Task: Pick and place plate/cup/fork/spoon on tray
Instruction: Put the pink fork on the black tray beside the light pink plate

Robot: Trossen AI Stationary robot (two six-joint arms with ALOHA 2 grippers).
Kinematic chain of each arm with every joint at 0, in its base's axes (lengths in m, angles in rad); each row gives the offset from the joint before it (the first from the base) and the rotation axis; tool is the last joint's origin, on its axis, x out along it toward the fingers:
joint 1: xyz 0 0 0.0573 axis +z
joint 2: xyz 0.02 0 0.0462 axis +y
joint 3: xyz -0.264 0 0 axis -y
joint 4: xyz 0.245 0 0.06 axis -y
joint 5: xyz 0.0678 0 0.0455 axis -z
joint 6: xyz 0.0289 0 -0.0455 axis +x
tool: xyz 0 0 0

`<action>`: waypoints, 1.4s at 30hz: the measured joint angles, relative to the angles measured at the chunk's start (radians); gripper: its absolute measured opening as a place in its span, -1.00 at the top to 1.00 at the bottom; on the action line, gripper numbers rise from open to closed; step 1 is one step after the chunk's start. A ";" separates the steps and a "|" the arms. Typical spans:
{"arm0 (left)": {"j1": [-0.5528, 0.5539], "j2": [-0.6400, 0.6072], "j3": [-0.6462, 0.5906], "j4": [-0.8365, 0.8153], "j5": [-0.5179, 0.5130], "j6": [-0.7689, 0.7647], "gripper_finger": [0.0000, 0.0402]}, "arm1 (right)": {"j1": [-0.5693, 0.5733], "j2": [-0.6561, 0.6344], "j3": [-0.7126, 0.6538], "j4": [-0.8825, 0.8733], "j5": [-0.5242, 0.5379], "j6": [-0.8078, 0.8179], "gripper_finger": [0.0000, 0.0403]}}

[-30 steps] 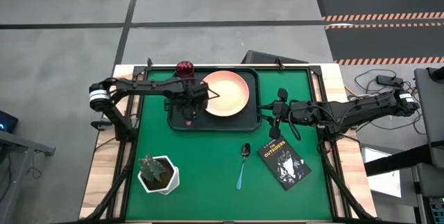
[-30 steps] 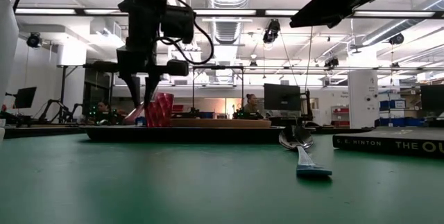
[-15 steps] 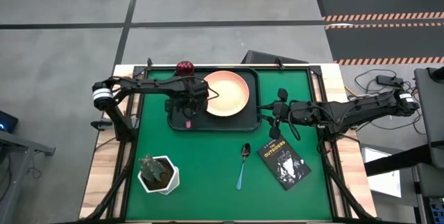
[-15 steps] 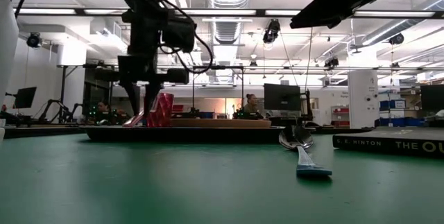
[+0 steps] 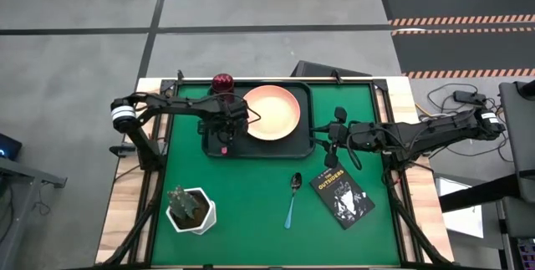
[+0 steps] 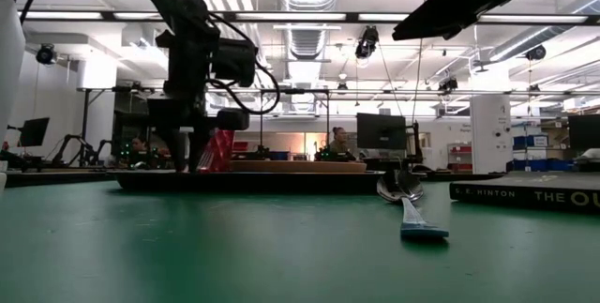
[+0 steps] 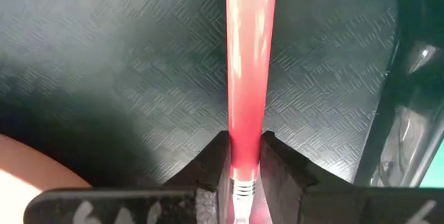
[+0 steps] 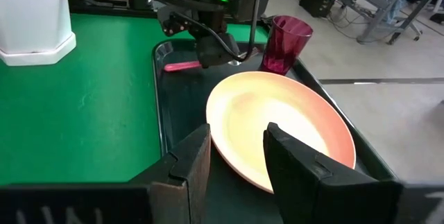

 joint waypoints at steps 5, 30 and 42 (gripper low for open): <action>0.000 0.000 -0.002 0.010 0.000 -0.002 0.76 | 0.000 0.000 0.000 0.000 0.000 -0.005 0.39; 0.002 0.000 -0.010 0.043 0.000 -0.005 0.76 | 0.000 0.000 0.000 0.000 0.000 -0.005 0.39; 0.004 0.000 -0.010 0.043 -0.001 -0.006 0.66 | 0.000 0.000 0.000 0.000 0.000 -0.005 0.39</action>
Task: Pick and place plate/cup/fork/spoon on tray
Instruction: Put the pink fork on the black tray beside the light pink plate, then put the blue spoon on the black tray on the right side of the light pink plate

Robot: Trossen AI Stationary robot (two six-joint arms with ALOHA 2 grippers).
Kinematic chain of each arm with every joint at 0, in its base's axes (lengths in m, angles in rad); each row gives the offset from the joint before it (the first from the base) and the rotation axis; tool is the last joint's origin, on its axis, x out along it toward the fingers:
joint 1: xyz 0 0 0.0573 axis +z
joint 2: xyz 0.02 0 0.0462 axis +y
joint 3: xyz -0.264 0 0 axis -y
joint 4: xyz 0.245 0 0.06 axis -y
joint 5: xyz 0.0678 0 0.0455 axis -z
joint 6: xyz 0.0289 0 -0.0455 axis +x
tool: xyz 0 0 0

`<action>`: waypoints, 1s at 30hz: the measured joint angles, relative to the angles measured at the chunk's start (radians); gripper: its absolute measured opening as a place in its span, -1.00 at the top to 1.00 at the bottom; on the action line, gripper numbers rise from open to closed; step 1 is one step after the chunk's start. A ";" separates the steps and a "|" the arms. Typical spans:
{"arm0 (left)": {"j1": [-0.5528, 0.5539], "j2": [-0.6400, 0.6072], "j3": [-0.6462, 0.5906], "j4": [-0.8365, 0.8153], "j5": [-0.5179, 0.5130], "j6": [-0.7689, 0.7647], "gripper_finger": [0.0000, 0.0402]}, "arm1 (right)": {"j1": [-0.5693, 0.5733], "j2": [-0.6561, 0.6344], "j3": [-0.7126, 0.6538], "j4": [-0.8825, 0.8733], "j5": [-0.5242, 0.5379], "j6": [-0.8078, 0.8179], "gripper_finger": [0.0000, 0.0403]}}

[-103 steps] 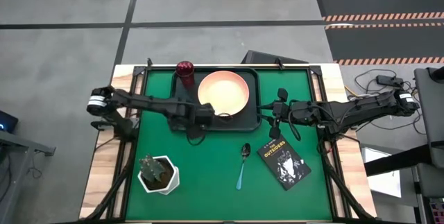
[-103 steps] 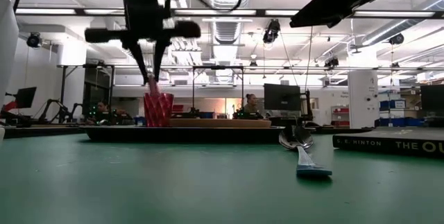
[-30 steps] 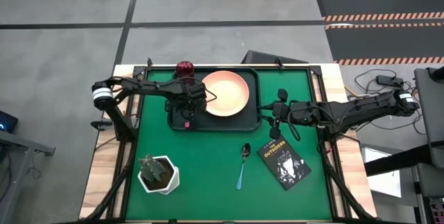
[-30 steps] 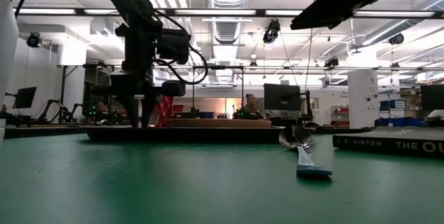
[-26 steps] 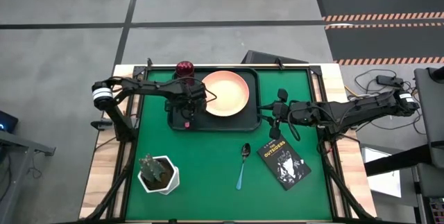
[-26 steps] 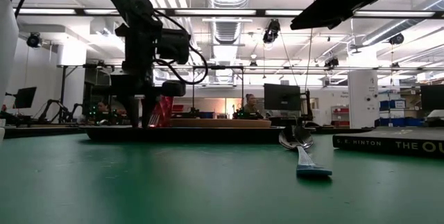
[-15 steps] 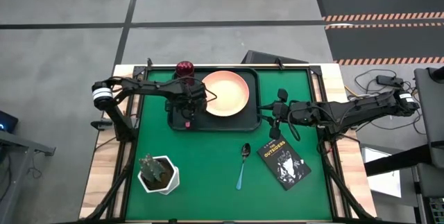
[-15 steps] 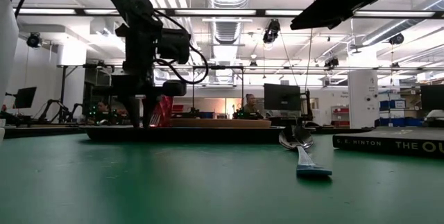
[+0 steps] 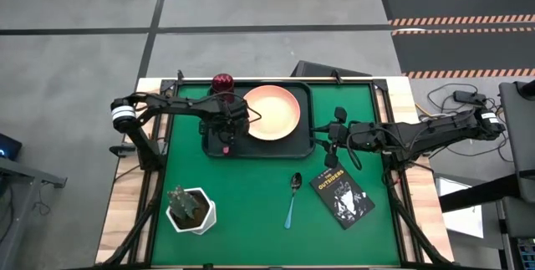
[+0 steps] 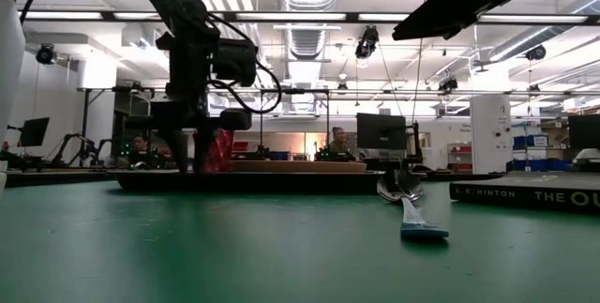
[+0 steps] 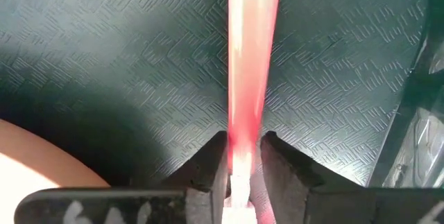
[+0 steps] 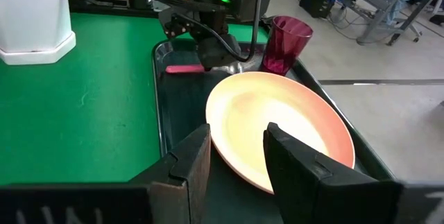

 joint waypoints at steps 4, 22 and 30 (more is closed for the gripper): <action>0.000 0.000 0.000 0.001 0.000 -0.002 0.57 | 0.000 0.000 0.000 0.000 0.000 0.000 0.39; -0.040 -0.041 0.020 0.062 -0.107 -0.251 0.50 | 0.000 0.000 0.000 0.000 0.000 0.000 0.39; -0.107 -0.194 0.014 0.243 -0.108 -0.371 0.50 | 0.000 0.000 0.000 0.017 0.000 0.021 0.39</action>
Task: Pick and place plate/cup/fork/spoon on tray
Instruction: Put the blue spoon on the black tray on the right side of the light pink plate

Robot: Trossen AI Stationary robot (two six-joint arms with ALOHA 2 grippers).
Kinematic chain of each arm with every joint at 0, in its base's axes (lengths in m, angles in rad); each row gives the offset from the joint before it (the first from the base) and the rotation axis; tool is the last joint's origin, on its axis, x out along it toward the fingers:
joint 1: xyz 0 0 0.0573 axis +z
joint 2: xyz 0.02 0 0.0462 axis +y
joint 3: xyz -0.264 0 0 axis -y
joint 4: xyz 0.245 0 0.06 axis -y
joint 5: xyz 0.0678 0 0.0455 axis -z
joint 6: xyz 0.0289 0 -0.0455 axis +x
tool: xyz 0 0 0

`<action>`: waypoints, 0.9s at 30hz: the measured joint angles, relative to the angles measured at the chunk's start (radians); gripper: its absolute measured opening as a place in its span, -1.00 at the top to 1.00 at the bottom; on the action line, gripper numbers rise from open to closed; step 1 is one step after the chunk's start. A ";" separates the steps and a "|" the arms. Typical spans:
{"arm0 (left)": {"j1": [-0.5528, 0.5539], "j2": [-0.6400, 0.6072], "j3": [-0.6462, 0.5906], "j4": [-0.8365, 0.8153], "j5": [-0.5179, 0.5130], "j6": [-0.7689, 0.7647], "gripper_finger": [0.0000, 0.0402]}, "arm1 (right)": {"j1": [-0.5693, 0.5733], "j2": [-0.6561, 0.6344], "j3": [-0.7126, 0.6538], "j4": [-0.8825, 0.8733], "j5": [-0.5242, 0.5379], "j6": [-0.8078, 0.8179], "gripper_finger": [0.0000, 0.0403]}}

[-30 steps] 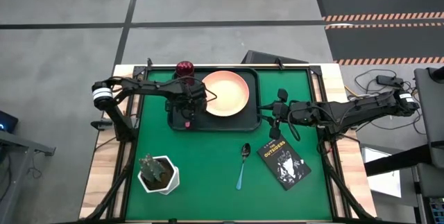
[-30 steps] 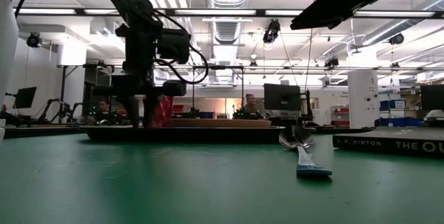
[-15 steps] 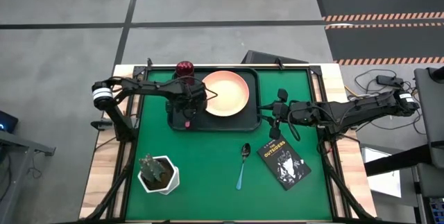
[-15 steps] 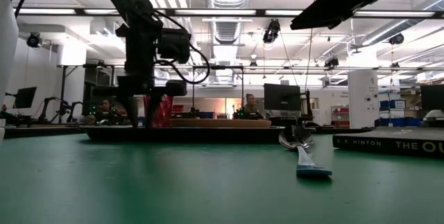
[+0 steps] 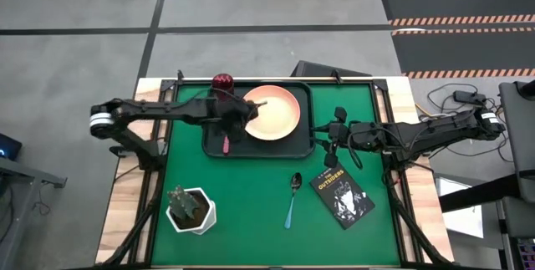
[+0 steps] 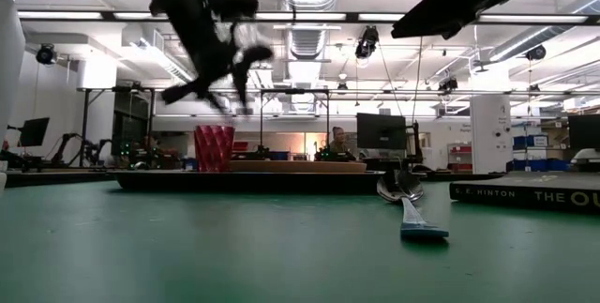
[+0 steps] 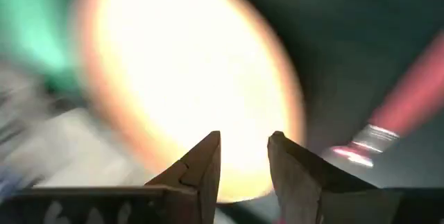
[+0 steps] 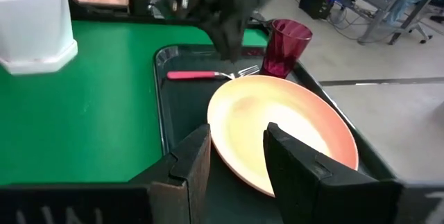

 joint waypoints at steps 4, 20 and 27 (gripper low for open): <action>-0.044 -0.110 -0.001 0.247 0.001 -0.213 0.50 | 0.000 0.000 0.002 0.027 -0.001 0.067 0.39; -0.152 -0.361 -0.016 0.540 0.145 -1.279 0.50 | 0.036 0.184 0.119 -0.031 -0.406 0.788 0.44; -0.173 -0.356 -0.053 0.568 0.293 -1.334 0.50 | 0.103 0.409 0.297 -0.430 -0.481 1.101 0.53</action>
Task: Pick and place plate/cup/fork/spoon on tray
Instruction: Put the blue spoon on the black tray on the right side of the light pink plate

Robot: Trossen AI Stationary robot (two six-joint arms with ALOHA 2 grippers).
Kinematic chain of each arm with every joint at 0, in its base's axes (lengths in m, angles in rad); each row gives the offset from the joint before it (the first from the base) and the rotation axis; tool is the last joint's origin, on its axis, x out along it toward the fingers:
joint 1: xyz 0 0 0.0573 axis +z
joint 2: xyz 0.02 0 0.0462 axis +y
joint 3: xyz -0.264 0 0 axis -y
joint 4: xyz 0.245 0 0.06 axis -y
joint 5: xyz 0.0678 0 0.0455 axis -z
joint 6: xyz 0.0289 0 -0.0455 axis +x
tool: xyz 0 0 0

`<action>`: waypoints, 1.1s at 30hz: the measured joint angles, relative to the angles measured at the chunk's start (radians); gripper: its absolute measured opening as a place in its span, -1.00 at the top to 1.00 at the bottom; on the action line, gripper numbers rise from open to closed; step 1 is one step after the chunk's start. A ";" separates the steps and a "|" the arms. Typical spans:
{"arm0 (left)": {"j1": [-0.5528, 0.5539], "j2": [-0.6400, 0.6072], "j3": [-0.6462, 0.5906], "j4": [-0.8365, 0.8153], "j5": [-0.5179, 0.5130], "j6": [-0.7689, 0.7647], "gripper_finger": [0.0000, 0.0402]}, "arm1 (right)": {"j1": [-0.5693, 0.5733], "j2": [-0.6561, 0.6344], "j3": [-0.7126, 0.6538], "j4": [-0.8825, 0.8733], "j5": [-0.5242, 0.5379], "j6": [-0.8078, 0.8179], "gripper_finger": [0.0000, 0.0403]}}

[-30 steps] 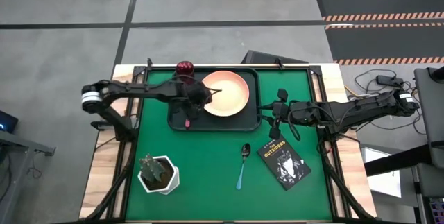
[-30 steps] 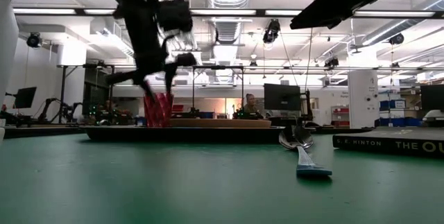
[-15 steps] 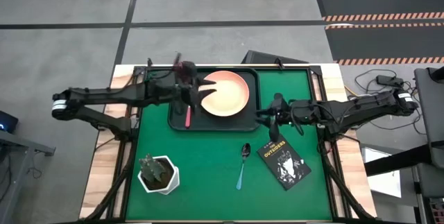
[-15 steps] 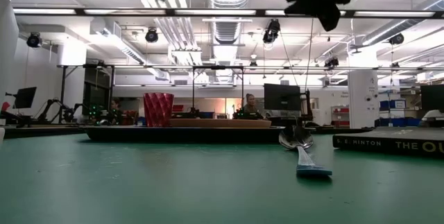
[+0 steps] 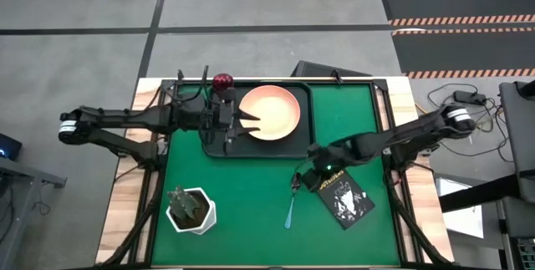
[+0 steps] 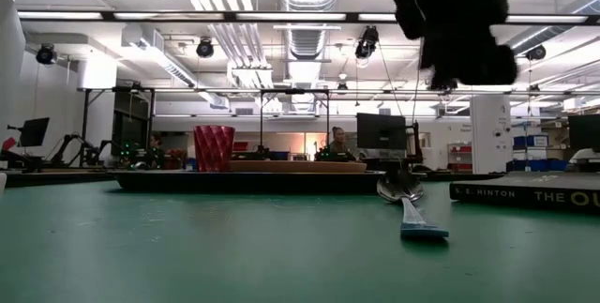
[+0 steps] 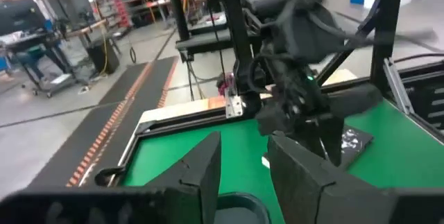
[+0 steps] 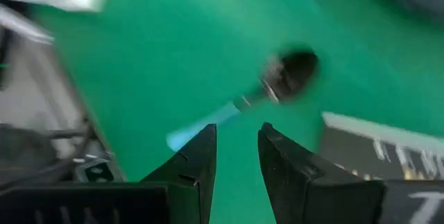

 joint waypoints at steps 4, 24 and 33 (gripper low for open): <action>-0.027 -0.033 -0.094 0.131 0.000 0.000 0.50 | 0.051 0.119 0.157 -0.262 0.001 0.138 0.55; -0.062 -0.318 -0.339 0.318 0.004 0.031 0.50 | 0.166 0.632 0.627 -0.511 0.065 0.433 0.12; -0.062 -0.403 -0.367 0.312 0.004 0.029 0.50 | 0.173 0.741 0.702 -0.503 0.087 0.489 0.07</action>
